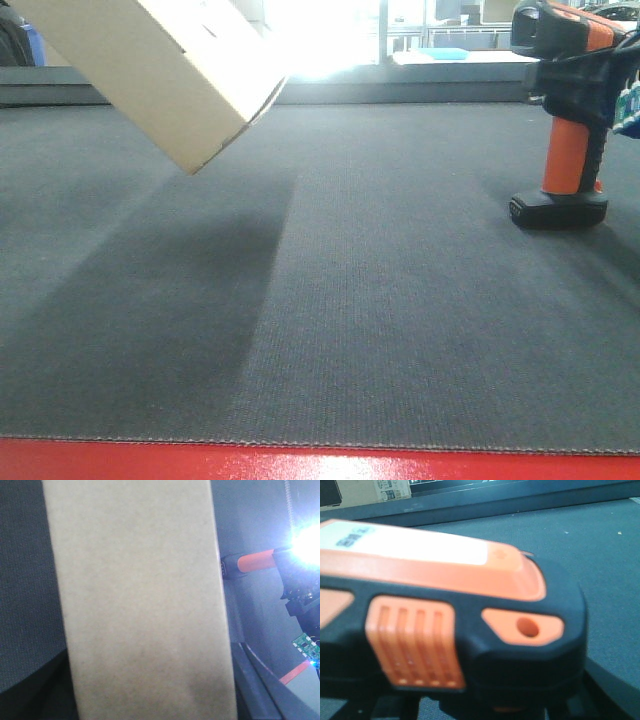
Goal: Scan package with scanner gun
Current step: 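Grasp the orange scanner gun by its top with the right gripper, then lift the scanner and aim it at the box's barcode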
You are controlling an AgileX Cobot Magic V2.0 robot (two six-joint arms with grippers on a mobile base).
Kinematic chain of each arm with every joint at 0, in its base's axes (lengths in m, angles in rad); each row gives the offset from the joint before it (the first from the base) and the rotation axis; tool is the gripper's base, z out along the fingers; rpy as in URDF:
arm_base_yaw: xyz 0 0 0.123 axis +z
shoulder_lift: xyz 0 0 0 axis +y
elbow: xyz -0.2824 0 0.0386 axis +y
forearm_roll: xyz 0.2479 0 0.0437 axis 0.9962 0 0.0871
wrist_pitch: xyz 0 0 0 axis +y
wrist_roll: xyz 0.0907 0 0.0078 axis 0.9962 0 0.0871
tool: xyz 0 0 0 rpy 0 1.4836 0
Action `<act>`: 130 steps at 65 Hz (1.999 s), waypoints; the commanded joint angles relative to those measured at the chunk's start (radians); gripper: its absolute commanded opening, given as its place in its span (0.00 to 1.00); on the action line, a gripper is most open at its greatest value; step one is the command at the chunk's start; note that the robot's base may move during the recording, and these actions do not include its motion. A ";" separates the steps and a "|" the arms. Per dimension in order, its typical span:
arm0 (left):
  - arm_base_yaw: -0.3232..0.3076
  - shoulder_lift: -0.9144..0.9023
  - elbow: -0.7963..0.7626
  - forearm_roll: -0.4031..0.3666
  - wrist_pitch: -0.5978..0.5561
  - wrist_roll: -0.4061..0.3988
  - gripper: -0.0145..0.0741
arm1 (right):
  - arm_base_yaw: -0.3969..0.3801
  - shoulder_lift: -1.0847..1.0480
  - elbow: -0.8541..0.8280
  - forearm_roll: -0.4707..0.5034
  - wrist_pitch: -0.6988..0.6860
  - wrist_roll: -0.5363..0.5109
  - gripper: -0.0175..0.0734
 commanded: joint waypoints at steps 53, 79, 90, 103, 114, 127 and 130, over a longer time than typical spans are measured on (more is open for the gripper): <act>0.002 -0.011 -0.003 -0.023 -0.004 -0.005 0.04 | 0.000 -0.342 -0.273 -0.095 0.563 -0.321 0.02; 0.002 -0.011 -0.003 -0.023 -0.004 -0.005 0.04 | 0.000 -0.340 -0.374 -0.354 0.671 -0.334 0.02; 0.002 -0.011 -0.003 -0.020 -0.004 -0.005 0.04 | 0.000 -0.340 -0.384 -0.378 0.663 -0.334 0.02; 0.002 -0.011 -0.003 -0.011 -0.004 -0.005 0.04 | -0.006 -0.340 -0.411 -0.394 0.667 -0.334 0.02; 0.002 -0.011 -0.003 0.024 -0.004 -0.005 0.04 | -0.030 -0.338 -0.424 -0.394 0.673 -0.334 0.02; 0.002 -0.011 -0.003 0.029 -0.004 -0.005 0.04 | -0.055 -0.334 -0.426 -0.394 0.676 -0.332 0.02; 0.002 -0.011 -0.003 0.029 -0.004 -0.005 0.04 | -0.054 -0.331 -0.426 -0.394 0.678 -0.332 0.02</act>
